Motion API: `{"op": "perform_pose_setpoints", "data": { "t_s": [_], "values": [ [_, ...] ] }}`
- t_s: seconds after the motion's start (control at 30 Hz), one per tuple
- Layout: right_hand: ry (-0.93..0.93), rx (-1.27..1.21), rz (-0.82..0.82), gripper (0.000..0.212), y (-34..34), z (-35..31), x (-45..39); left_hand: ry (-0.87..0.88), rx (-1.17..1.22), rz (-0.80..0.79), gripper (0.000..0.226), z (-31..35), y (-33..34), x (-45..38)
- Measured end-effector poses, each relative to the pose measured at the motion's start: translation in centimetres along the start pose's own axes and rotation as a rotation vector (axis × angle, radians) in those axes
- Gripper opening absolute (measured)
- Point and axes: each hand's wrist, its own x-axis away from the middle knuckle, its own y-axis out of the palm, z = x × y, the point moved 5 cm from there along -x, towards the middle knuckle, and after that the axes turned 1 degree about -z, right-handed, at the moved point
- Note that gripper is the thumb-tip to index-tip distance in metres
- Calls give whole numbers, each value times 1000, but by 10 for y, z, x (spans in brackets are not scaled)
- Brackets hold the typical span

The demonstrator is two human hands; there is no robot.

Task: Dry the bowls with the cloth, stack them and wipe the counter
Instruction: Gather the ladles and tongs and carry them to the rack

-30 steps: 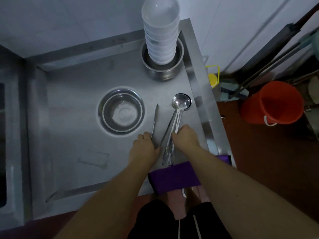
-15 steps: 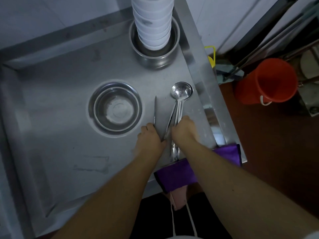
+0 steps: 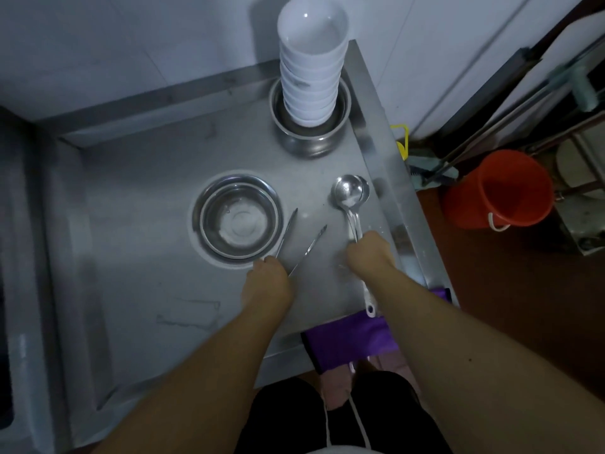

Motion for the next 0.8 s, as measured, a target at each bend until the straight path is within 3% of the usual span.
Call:
{"op": "perform_pose_setpoints", "data": {
  "t_s": [0.3, 0.53, 0.7, 0.8],
  "values": [
    [-117, 214, 21, 22, -35, 0, 39, -46, 9, 68, 29, -38, -27, 47],
    [-368, 338, 11, 5, -60, -17, 65, -69, -48, 248, 32, -44, -71, 101],
    [-549, 414, 3, 30, -74, -31, 80, -192, -2, 394, 26, -51, -74, 153],
    [-669, 461, -18, 33, -78, -35, 92, -270, 96, 431, 21, -58, -60, 188]
  ]
}}
